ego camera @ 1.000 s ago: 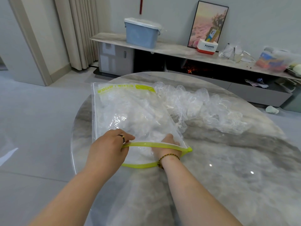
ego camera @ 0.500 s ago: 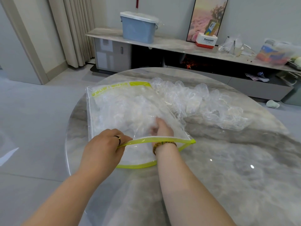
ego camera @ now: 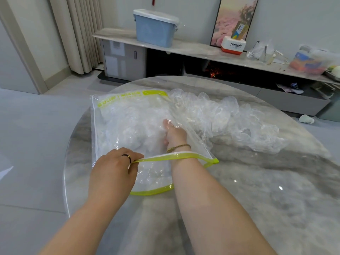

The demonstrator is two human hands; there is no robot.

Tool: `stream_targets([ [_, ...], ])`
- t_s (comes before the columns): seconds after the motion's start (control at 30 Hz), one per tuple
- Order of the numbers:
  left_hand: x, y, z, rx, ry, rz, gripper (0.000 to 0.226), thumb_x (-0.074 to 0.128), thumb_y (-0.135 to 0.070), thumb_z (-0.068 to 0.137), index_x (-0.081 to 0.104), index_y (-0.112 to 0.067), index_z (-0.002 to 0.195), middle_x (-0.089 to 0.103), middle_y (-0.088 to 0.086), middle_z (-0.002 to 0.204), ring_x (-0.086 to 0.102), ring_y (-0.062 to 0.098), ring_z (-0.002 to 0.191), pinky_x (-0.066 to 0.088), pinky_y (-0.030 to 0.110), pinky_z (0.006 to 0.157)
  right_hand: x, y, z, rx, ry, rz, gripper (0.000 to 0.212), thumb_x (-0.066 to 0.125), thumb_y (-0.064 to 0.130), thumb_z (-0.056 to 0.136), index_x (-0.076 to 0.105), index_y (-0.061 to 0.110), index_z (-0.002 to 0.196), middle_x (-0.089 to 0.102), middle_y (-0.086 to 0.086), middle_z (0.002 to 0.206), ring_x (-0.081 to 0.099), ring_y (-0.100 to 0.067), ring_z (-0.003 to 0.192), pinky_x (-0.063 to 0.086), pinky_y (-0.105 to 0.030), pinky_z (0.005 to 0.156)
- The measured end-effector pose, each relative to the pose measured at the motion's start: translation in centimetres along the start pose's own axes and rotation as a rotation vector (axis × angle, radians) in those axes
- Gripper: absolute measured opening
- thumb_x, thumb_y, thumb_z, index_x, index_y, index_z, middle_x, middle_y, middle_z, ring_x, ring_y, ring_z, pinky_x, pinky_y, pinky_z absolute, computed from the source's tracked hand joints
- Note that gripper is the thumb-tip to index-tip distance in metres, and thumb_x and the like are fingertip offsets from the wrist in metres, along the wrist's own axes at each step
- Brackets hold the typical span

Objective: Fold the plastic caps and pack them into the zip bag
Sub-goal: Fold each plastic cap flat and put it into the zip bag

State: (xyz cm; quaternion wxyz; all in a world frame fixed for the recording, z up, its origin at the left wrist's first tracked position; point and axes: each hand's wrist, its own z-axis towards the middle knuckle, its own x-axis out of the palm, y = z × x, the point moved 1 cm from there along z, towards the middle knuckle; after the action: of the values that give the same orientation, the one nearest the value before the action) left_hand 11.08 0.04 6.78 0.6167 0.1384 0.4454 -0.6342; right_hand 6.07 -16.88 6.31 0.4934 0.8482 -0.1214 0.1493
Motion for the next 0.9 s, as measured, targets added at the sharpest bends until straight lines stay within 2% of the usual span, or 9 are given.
stream_targets([
  [0.07, 0.3, 0.1, 0.1, 0.011, -0.014, 0.028, 0.018, 0.061, -0.007, 0.057, 0.073, -0.018, 0.064, 0.066, -0.006, 0.063, 0.061, 0.018, 0.048, 0.020, 0.001, 0.058, -0.5, -0.1, 0.0, 0.018, 0.142, 0.094, 0.009, 0.056, 0.008, 0.090, 0.051, 0.008, 0.082, 0.057, -0.006, 0.060, 0.055, -0.005, 0.047, 0.042, -0.014, 0.047],
  [0.13, 0.6, 0.1, 0.1, 0.041, -0.031, 0.048, 0.018, 0.062, -0.006, 0.054, 0.073, -0.017, 0.063, 0.066, -0.006, 0.061, 0.060, 0.017, 0.045, 0.019, 0.000, 0.059, -1.1, 0.0, -0.5, 0.066, 0.257, 0.333, 0.007, 0.049, -0.003, 0.091, 0.052, 0.004, 0.092, 0.063, -0.008, 0.091, 0.064, -0.015, 0.093, 0.048, -0.018, 0.072],
  [0.2, 0.8, 0.2, 0.0, 0.066, -0.055, 0.064, 0.020, 0.062, -0.005, 0.051, 0.073, -0.017, 0.062, 0.065, -0.005, 0.059, 0.059, 0.018, 0.043, 0.018, 0.000, 0.058, -1.9, 0.2, -1.2, 0.061, 0.310, 0.414, 0.015, 0.039, -0.006, 0.094, 0.050, 0.004, 0.091, 0.051, -0.016, 0.125, 0.046, -0.026, 0.123, 0.044, -0.028, 0.088],
  [0.33, 0.8, 0.6, -0.1, 0.083, -0.073, 0.105, 0.020, 0.060, -0.003, 0.052, 0.073, -0.014, 0.062, 0.067, -0.002, 0.060, 0.060, 0.023, 0.044, 0.039, 0.018, 0.041, -3.6, 0.2, -2.2, 0.030, 0.269, 0.372, 0.043, 0.021, -0.011, 0.096, 0.030, -0.002, 0.137, 0.030, -0.021, 0.146, 0.032, -0.033, 0.135, 0.031, -0.036, 0.103],
  [0.43, 0.7, 0.9, -0.1, 0.078, -0.051, 0.124, 0.023, 0.059, 0.002, 0.053, 0.073, -0.012, 0.065, 0.068, 0.001, 0.063, 0.062, 0.026, 0.046, 0.047, 0.028, 0.040, -5.3, -0.3, -3.8, 0.037, 0.289, 0.278, 0.044, 0.018, -0.009, 0.097, 0.018, -0.007, 0.142, 0.027, -0.023, 0.147, 0.030, -0.034, 0.135, 0.024, -0.035, 0.110],
  [0.57, 1.4, 0.1, -0.7, 0.155, 0.016, 0.131, 0.049, 0.066, -0.008, 0.051, 0.066, -0.009, 0.101, 0.071, 0.010, 0.091, 0.064, 0.029, 0.080, 0.045, 0.028, 0.071, -9.0, -0.5, -6.6, 0.009, 0.348, -0.200, 0.039, 0.042, -0.007, 0.093, 0.040, -0.004, 0.131, 0.058, -0.017, 0.115, 0.063, -0.020, 0.087, 0.051, -0.023, 0.079],
  [0.7, 2.9, -3.1, -2.1, 0.363, 0.115, 0.108, 0.036, 0.034, -0.033, 0.086, 0.046, -0.020, 0.118, 0.067, 0.007, 0.109, 0.048, 0.019, 0.101, 0.028, 0.032, 0.094, -11.7, 2.7, -8.8, -0.014, 0.577, -0.741, 0.021, 0.043, -0.006, 0.092, 0.055, -0.004, 0.108, 0.064, -0.002, 0.079, 0.064, -0.002, 0.054, 0.053, -0.015, 0.059],
  [0.8, 4.2, -3.7, -3.1, 0.429, 0.237, 0.220, 0.038, 0.030, -0.018, 0.086, 0.051, -0.024, 0.117, 0.069, 0.003, 0.108, 0.066, 0.019, 0.096, 0.011, 0.033, 0.109, -13.8, 5.4, -8.7, -0.051, 0.551, -0.809, 0.023, 0.041, -0.005, 0.093, 0.057, 0.007, 0.083, 0.066, 0.004, 0.057, 0.061, -0.005, 0.045, 0.050, -0.016, 0.048],
  [0.9, 4.3, -2.9, -2.8, 0.387, 0.361, 0.395, 0.059, 0.028, -0.008, 0.064, 0.072, -0.023, 0.102, 0.071, 0.006, 0.102, 0.070, 0.022, 0.088, -0.002, 0.034, 0.114, -15.5, 6.8, -6.6, -0.204, 0.244, -0.627, 0.026, 0.037, -0.009, 0.092, 0.056, 0.005, 0.081, 0.060, -0.002, 0.053, 0.056, -0.006, 0.041, 0.044, -0.013, 0.043],
])
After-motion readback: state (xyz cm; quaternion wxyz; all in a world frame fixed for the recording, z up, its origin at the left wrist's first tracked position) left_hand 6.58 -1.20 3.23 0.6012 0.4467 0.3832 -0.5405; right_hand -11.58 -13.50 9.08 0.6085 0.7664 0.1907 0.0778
